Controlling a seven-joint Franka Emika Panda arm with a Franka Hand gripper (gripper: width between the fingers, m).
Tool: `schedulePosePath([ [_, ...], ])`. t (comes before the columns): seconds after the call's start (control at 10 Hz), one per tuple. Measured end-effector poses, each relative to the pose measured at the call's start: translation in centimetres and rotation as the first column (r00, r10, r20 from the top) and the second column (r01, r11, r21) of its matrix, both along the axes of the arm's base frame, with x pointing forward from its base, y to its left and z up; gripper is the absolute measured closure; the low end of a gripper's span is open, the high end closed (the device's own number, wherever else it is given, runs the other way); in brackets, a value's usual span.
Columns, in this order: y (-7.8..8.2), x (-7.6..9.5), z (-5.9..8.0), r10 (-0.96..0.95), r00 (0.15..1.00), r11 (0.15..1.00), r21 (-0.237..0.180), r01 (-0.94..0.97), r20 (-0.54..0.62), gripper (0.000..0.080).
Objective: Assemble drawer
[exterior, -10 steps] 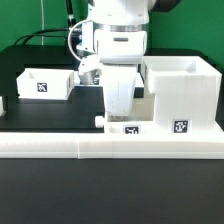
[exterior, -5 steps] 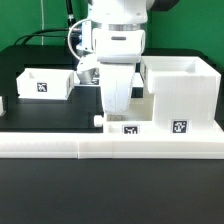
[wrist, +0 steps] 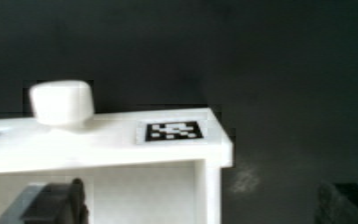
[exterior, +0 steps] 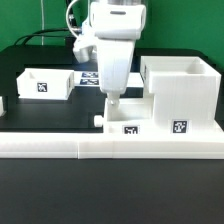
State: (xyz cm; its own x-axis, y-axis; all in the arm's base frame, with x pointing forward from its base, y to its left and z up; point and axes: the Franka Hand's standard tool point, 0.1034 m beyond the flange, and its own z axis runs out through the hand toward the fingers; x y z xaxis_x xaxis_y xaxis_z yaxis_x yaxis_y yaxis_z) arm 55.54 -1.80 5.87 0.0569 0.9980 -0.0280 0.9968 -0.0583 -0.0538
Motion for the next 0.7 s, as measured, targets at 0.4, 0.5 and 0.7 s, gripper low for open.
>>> schedulePosePath([
  [0.4,-3.6,-0.7,-0.3,-0.003,1.0,1.0,-0.004,0.003,-0.001,0.015],
  [0.5,-3.5,-0.7,-0.3,-0.002,1.0,1.0,-0.004,0.002,-0.001,0.015],
  [0.7,-5.2,-1.0,-1.5,0.058,0.998,0.997,0.059,-0.058,-0.001,0.015],
])
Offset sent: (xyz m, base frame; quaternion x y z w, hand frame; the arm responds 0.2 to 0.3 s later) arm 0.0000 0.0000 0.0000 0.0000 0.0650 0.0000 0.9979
